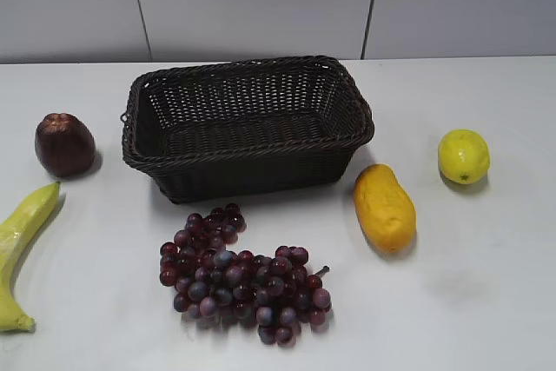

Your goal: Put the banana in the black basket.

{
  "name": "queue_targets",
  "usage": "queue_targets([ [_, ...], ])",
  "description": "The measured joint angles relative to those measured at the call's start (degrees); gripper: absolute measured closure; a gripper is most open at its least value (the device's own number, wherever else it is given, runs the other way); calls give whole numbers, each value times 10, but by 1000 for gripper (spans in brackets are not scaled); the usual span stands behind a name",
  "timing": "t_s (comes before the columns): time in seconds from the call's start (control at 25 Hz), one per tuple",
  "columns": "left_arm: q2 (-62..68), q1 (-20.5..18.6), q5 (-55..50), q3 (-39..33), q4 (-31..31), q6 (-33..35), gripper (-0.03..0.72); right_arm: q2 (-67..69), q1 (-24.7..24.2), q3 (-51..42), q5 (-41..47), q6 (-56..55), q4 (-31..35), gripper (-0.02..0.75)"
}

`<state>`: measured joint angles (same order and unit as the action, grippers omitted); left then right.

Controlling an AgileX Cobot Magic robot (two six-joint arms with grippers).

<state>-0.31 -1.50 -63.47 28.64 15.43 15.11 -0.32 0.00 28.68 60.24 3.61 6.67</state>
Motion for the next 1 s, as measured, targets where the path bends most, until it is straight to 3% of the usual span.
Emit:
queue_targets([
  [1.0, 0, 0, 0, 0, 0, 0, 452, 0, 0, -2, 0, 0, 0, 155],
])
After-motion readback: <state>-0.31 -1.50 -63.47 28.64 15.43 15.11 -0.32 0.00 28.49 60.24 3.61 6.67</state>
